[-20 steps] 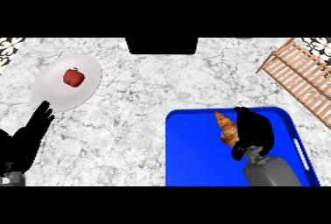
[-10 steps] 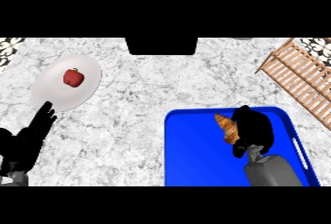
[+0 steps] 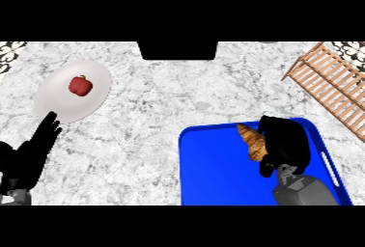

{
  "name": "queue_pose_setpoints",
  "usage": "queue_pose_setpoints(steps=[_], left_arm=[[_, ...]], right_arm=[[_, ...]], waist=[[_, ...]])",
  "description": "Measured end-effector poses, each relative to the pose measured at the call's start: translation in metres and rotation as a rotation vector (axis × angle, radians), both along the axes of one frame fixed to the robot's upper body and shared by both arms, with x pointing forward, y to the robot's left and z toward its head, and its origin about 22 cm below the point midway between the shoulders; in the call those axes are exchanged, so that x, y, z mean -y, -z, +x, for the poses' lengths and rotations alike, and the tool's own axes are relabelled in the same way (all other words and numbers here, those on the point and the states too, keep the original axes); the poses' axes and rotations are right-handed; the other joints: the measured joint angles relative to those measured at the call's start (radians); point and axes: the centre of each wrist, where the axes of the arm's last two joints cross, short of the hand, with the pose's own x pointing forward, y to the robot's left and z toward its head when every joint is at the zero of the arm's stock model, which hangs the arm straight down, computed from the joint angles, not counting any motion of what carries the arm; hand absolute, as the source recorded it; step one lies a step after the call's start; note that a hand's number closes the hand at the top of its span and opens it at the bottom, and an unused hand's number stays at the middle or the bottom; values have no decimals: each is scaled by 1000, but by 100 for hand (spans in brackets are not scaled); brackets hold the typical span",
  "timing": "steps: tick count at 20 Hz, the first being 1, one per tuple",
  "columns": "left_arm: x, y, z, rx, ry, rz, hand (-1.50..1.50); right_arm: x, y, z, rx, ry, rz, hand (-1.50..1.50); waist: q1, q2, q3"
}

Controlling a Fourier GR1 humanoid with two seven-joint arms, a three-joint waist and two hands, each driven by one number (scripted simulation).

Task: Pick the croissant from the tray and place it in the tiered shelf

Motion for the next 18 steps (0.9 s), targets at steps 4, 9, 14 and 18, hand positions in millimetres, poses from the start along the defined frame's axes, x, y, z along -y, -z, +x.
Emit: queue_pose_setpoints(steps=[4,9,14,18], left_arm=[[-2,-4,2,0,2,-3,0],[-1,-5,-3,-1,9,-2,0],[-2,-4,-3,0,6,-4,0],[-6,-4,-1,-2,-3,2,0]], right_arm=[[13,-19,14,92,156,57,150],[22,-53,32,215,347,140,150],[21,-99,25,363,397,259,150],[22,-140,7,503,403,378,150]], waist=[[2,2,1],[5,1,1],[-1,0,1],[-6,-2,0]])
